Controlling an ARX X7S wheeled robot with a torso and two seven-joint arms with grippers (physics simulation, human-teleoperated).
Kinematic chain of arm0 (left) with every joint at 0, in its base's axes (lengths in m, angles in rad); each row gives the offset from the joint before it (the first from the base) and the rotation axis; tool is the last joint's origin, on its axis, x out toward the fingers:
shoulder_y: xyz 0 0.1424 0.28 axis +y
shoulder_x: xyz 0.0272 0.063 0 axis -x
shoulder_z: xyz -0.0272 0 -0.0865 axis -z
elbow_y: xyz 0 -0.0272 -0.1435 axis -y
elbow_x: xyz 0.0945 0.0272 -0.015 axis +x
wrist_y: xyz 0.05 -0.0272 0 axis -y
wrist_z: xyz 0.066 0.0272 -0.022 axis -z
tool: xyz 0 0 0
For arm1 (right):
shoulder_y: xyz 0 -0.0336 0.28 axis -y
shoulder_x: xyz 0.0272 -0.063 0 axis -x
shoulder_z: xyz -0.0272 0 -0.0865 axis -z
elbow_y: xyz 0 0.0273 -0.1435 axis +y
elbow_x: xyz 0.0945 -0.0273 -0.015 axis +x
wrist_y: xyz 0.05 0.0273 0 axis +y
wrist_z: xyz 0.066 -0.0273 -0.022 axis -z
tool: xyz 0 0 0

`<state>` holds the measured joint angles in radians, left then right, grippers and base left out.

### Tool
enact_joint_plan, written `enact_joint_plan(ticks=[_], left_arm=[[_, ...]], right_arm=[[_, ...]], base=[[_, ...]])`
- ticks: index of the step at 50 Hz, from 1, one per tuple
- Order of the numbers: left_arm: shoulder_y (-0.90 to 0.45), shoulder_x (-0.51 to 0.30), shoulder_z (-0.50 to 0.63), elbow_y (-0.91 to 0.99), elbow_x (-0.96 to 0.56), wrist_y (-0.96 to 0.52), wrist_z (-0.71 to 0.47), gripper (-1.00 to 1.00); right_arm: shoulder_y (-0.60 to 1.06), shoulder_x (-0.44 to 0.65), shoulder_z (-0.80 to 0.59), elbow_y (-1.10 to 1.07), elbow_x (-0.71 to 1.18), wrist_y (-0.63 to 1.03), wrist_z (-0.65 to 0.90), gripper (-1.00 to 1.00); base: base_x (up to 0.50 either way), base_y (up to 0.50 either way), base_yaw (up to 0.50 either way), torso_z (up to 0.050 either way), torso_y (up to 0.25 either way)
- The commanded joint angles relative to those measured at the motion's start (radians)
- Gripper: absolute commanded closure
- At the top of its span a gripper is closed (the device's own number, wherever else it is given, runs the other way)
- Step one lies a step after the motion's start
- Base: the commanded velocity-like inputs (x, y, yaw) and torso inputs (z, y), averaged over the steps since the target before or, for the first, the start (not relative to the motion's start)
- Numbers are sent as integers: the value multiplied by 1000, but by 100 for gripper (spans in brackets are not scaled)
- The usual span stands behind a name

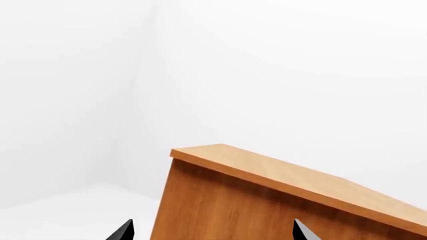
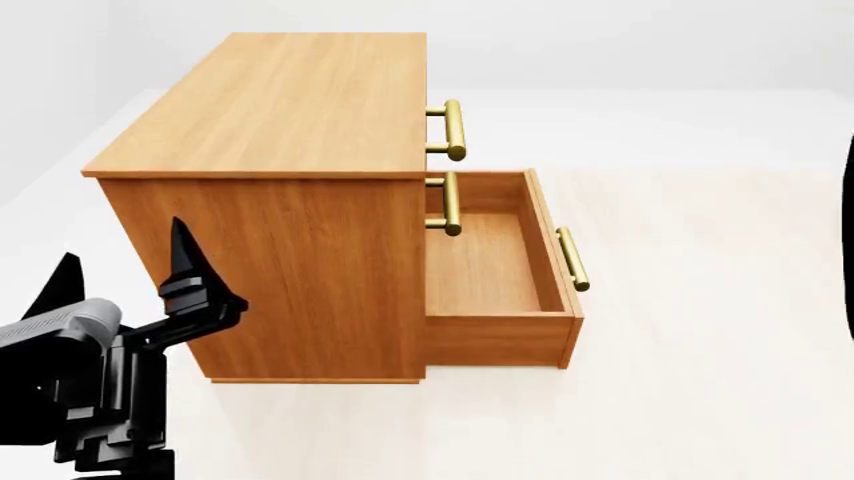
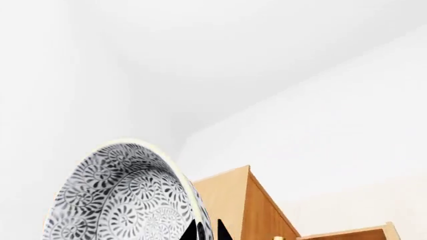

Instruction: Put the bowl on top of the cabinet.

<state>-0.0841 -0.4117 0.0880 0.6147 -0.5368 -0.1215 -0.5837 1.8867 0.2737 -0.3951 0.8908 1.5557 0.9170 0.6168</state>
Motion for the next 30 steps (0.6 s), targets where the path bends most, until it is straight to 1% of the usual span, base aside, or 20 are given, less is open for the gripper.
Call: enact_joint_plan(ticks=[1, 9, 16, 30], left_arm=[[1, 0, -1, -6, 0, 8, 0, -100], [-2, -1, 0, -8, -1, 7, -3, -100], [-2, -4, 1, -2, -2, 3, -7, -100], [1, -7, 2, 3, -6, 2, -12, -100]], right_arm=[[1, -52, 19, 98, 3, -30, -41, 100], [-27, -71, 5, 148, -14, -54, -91, 100], [-38, -83, 24, 173, 2, -73, -104, 100], [-20, -121, 7, 272, -14, -87, -172, 100]], base=[[0, 0, 0, 0, 0], [0, 0, 0, 0, 1], [0, 0, 0, 0, 0], [0, 0, 0, 0, 0]])
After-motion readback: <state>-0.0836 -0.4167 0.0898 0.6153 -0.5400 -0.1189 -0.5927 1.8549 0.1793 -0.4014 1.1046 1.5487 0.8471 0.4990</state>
